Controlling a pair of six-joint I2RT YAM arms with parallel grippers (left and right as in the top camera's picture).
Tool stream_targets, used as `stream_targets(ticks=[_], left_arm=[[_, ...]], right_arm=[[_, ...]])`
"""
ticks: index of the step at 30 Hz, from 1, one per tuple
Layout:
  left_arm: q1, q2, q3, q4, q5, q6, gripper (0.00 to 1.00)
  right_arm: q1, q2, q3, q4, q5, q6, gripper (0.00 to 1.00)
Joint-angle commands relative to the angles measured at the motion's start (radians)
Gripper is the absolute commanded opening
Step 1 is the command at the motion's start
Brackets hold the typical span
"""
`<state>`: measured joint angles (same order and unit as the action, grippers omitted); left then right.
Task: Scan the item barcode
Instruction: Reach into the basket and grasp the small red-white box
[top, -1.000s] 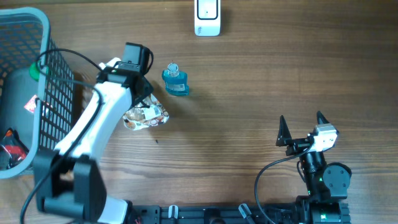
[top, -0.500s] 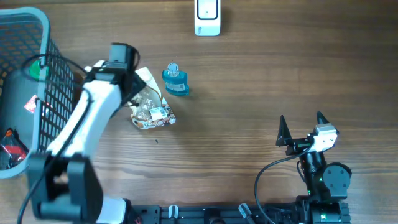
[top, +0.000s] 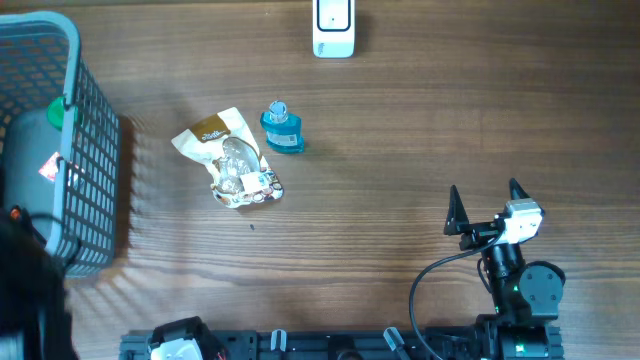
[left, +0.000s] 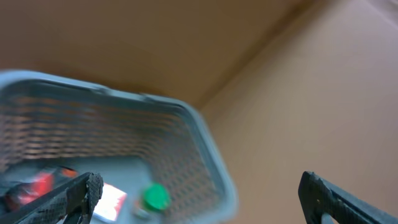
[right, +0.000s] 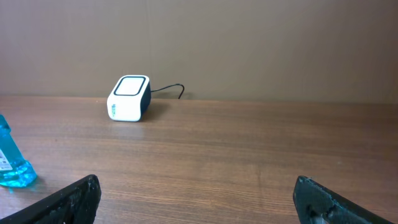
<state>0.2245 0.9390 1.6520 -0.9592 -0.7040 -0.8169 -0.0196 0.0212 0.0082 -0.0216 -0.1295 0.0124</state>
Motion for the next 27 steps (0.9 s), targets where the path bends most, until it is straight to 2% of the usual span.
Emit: stream_targets(ticks=[1,3,6,8,14,22,23,25,27], left_arm=[[0.206,0.219,-0.019,-0.044,0.045,-0.048,1.0],[0.388,0.384,-0.019,-0.144,0.238,-0.164,1.0],[0.505,0.605,-0.021,-0.156,0.477,-0.156,1.0],[0.525,0.723,-0.021,-0.148,0.565,-0.115,1.0],[0.502,1.038,-0.021,0.01,0.678,0.108,1.0],[0.473,1.231,-0.025,0.074,0.678,0.185,0.98],[0.467,1.241,-0.025,0.075,0.677,0.185,0.9],[0.459,1.248,-0.025,0.077,0.678,0.185,0.62],[0.459,1.246,-0.025,0.073,0.678,0.185,0.52]], right_arm=[[-0.001,-0.005,0.009,0.005,0.006,-0.012,1.0],[-0.001,-0.005,0.009,0.005,0.006,-0.012,1.0],[-0.001,-0.005,0.009,0.005,0.006,-0.012,1.0],[-0.001,-0.005,0.009,0.005,0.006,-0.012,1.0],[-0.001,-0.005,0.009,0.005,0.006,-0.012,1.0],[-0.001,-0.005,0.009,0.005,0.006,-0.012,1.0],[-0.001,-0.005,0.009,0.005,0.006,-0.012,1.0],[-0.001,-0.005,0.009,0.005,0.006,-0.012,1.0],[-0.001,-0.005,0.009,0.005,0.006,-0.012,1.0]])
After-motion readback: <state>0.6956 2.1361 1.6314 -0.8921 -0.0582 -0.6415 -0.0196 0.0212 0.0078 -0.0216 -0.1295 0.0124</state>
